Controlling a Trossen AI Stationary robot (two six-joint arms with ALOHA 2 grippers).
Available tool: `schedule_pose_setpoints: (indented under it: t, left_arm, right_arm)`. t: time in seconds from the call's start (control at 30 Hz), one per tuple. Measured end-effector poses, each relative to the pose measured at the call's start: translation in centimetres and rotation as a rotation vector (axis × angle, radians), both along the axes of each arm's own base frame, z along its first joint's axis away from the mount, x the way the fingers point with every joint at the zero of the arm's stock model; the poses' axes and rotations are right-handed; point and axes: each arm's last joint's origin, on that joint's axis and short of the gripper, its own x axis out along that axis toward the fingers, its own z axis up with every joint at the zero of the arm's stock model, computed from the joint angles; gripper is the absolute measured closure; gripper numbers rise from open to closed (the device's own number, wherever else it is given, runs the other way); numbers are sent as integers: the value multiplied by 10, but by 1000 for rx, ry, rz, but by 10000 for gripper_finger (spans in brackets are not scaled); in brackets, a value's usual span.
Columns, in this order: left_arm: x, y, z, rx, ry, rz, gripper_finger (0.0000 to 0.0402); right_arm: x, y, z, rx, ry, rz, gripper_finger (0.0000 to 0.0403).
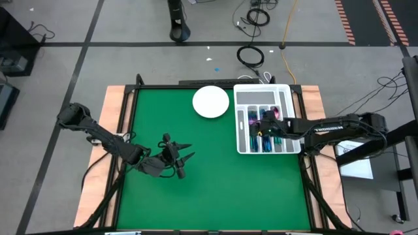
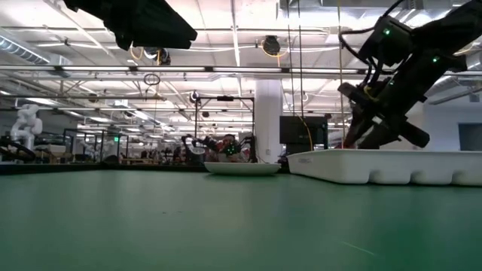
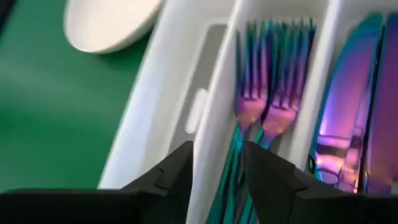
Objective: Sort silverware
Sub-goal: Put the iridescent fork into the white silverware tray, then return to Home Position
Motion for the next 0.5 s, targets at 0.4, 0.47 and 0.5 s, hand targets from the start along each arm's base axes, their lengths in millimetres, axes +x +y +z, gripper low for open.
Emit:
schedule_pose_setpoints:
  t: [0.4,0.47,0.5]
  left_arm:
    - [4,-1,10,-57,-109,1,237]
    - [4,0,10,-66,-111,12,237]
    - [4,1,9,-68,-107,18,237]
  right_arm:
    - [-12,5,55,-189,-182,160,272]
    - [-13,6,68,-233,-218,190,272]
    - [-14,7,74,-254,-232,205,272]
